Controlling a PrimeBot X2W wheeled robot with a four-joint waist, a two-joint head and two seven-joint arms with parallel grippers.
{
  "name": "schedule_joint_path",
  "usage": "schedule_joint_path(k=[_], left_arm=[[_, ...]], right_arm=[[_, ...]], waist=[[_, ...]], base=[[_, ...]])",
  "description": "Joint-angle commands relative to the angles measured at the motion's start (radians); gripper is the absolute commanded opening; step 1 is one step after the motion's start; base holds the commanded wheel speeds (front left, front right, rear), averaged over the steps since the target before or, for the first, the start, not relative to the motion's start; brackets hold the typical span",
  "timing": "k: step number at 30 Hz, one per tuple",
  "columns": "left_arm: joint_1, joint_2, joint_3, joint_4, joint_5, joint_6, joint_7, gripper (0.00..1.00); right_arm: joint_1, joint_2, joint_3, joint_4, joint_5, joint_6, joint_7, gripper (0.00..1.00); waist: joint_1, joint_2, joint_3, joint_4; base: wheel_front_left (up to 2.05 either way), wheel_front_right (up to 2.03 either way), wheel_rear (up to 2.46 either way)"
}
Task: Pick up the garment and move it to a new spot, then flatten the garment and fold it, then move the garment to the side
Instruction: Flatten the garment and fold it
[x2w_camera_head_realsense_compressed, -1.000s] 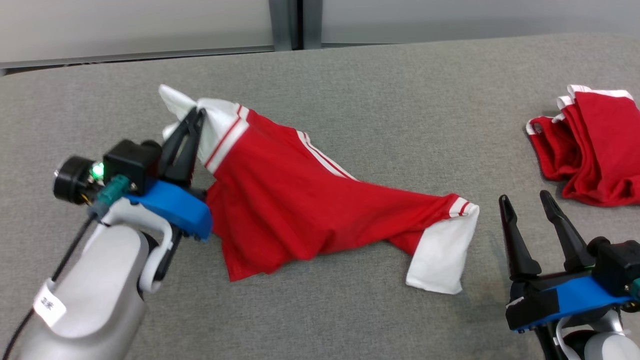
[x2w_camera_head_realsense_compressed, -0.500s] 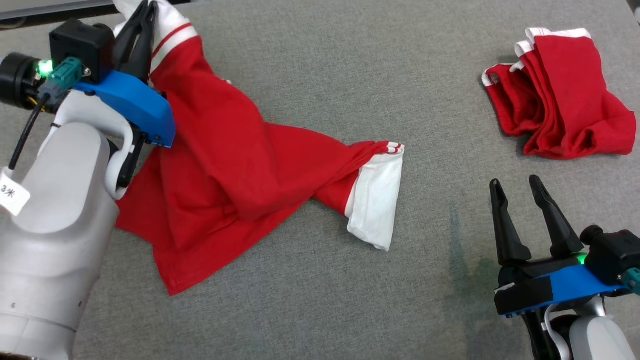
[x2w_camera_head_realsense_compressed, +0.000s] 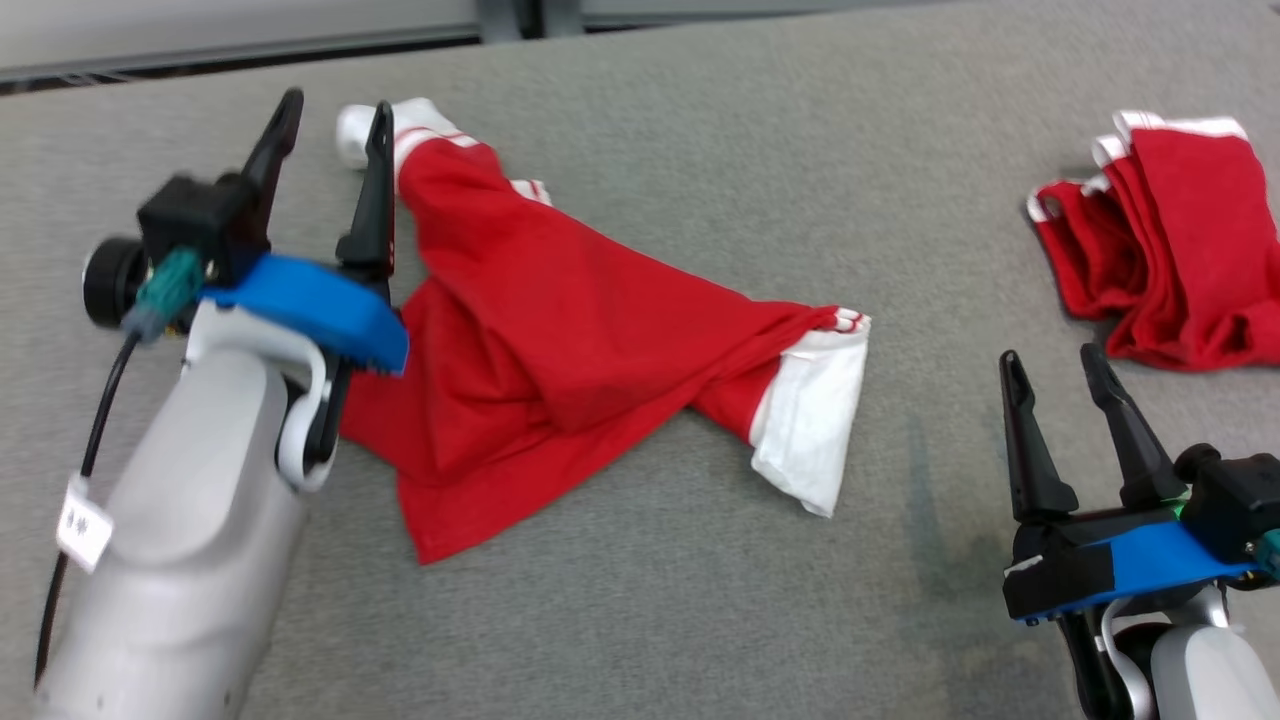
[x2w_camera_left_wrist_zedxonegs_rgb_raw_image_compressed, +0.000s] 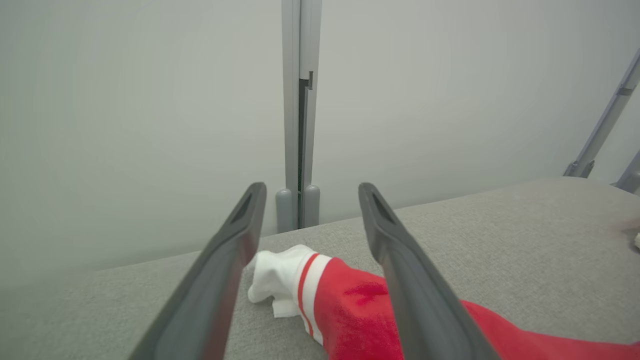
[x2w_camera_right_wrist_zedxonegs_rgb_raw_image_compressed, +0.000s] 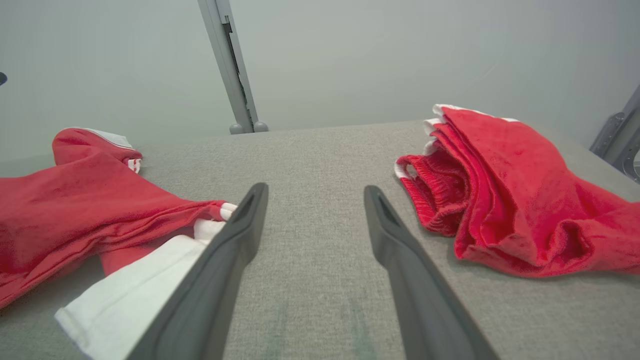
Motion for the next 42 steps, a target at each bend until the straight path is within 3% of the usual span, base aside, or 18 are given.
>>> schedule_joint_path(k=[1,12,21,28,42], left_arm=[[0.043,0.005,0.015,-0.024,0.001,0.007,-0.003,1.0],[0.444,0.041,0.174,-0.363,0.037,0.107,-0.004,1.0],[0.676,0.06,0.189,-0.496,0.031,0.159,0.011,1.0],[0.74,0.067,0.182,-0.575,0.03,0.189,0.042,1.0],[0.748,0.076,0.175,-0.616,0.028,0.202,0.055,1.0]], right_arm=[[0.008,0.0,-0.004,-0.007,-0.01,0.0,0.005,1.0],[0.052,0.0,-0.018,-0.052,-0.043,0.0,0.071,1.0],[0.114,0.0,-0.017,-0.071,-0.05,0.0,0.106,1.0],[0.143,0.0,-0.02,-0.092,-0.041,0.0,0.115,1.0],[0.143,0.0,-0.025,-0.103,-0.039,0.0,0.125,1.0]], waist=[[0.0001,0.0,-0.01,0.01],[0.0001,0.0,-0.116,0.084],[0.0001,0.0,-0.191,0.089],[0.0001,0.0,-0.205,0.088],[0.0001,0.0,-0.194,0.088]], base=[[0.0,0.0,0.0],[0.0,0.0,0.0],[0.0,0.0,0.0],[0.0,0.0,0.0],[0.0,0.0,0.0]])
